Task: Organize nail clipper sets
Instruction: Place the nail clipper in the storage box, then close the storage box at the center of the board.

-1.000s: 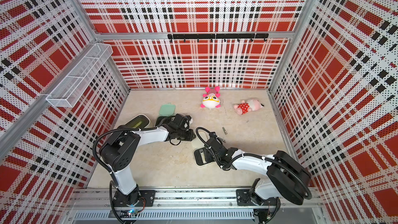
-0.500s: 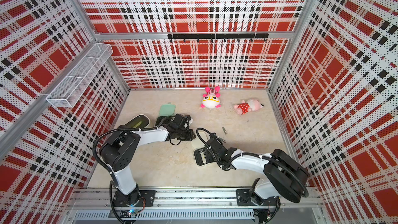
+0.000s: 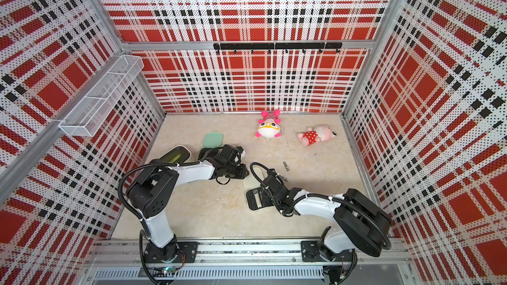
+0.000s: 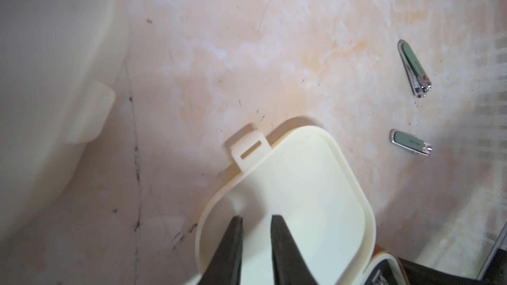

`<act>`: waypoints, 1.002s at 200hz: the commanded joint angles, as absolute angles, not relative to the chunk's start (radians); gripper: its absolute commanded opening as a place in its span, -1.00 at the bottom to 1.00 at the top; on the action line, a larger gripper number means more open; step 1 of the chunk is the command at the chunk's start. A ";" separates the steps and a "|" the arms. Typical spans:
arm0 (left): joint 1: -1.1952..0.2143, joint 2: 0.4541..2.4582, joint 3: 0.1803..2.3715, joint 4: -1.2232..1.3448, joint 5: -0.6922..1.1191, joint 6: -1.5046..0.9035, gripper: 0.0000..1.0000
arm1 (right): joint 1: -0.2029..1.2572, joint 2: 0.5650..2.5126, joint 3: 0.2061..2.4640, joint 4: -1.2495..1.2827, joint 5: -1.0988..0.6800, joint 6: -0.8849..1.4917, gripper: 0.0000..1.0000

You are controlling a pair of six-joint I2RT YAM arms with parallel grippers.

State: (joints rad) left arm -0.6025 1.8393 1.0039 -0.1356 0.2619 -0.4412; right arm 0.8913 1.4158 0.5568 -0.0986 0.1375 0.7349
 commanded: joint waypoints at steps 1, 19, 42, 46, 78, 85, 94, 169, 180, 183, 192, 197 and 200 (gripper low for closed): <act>-0.607 1.858 1.018 -0.189 0.264 -0.430 -0.52 | 0.888 1.448 0.549 -0.086 0.126 0.739 -0.23; -0.606 1.851 1.025 -0.190 0.269 -0.433 -0.52 | 0.888 1.448 0.553 -0.089 0.127 0.738 -0.24; -0.593 1.822 1.037 -0.192 0.290 -0.442 -0.48 | 0.888 1.430 0.567 -0.107 0.139 0.736 -0.23; -0.589 1.816 1.038 -0.192 0.293 -0.443 -0.44 | 0.888 1.424 0.570 -0.110 0.141 0.736 -0.22; -0.540 1.743 1.032 -0.168 0.334 -0.460 -0.18 | 0.888 1.376 0.603 -0.150 0.164 0.737 -0.11; -0.525 1.726 1.020 -0.151 0.346 -0.470 -0.11 | 0.888 1.365 0.609 -0.161 0.170 0.741 -0.08; -0.506 1.710 0.998 -0.119 0.374 -0.484 -0.06 | 0.888 1.351 0.618 -0.178 0.176 0.745 -0.07; -0.399 1.719 0.791 0.168 0.542 -0.631 0.07 | 0.991 1.200 0.560 -0.275 0.235 0.889 -0.24; -0.398 1.726 0.771 0.199 0.557 -0.645 0.07 | 1.021 1.187 0.539 -0.280 0.248 0.924 -0.29; -0.399 1.726 0.765 0.209 0.561 -0.650 0.08 | 1.028 1.184 0.533 -0.281 0.252 0.933 -0.30; -0.394 1.730 0.749 0.238 0.569 -0.664 0.08 | 1.048 1.178 0.512 -0.281 0.260 0.963 -0.34; -0.393 1.732 0.740 0.256 0.574 -0.673 0.09 | 1.060 1.174 0.500 -0.279 0.263 0.979 -0.36; -0.392 1.733 0.736 0.267 0.579 -0.677 0.09 | 1.066 1.171 0.492 -0.277 0.264 0.987 -0.38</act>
